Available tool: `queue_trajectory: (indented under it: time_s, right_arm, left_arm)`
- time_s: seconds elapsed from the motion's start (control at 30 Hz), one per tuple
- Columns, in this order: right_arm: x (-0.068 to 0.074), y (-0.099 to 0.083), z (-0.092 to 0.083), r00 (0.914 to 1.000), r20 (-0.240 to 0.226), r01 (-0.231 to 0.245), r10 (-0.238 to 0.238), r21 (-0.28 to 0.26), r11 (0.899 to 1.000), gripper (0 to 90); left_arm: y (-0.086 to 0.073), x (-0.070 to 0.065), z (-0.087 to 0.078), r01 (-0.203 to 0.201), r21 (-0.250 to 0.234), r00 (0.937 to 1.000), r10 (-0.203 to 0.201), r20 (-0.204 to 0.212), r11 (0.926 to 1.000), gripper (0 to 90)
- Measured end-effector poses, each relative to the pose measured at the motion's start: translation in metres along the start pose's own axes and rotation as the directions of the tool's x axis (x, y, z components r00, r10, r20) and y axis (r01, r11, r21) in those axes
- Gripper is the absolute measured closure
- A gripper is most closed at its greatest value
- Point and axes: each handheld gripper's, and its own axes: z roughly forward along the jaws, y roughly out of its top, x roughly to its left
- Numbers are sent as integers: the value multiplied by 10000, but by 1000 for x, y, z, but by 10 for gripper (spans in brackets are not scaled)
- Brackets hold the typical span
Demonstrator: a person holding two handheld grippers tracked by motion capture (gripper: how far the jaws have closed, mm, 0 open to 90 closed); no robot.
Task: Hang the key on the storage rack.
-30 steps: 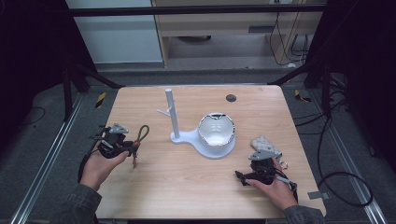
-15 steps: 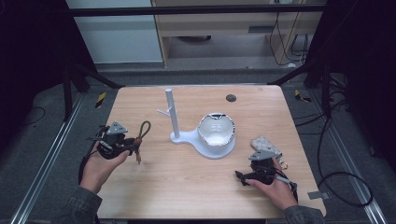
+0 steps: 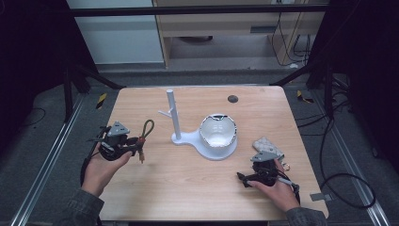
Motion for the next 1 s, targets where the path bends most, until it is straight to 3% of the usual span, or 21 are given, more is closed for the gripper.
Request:
queue_trajectory:
  time_s: [0.67,1.0]
  right_arm:
    - [0,0,0,10000,-1,0,0,-1,10000,30]
    - [0,0,0,10000,1,-2,2,-1,10000,30]
  left_arm:
    - [13,-17,-9,-196,-804,9998,199,34,9966,662]
    - [21,-26,-12,-245,-1286,9997,253,45,9914,662]
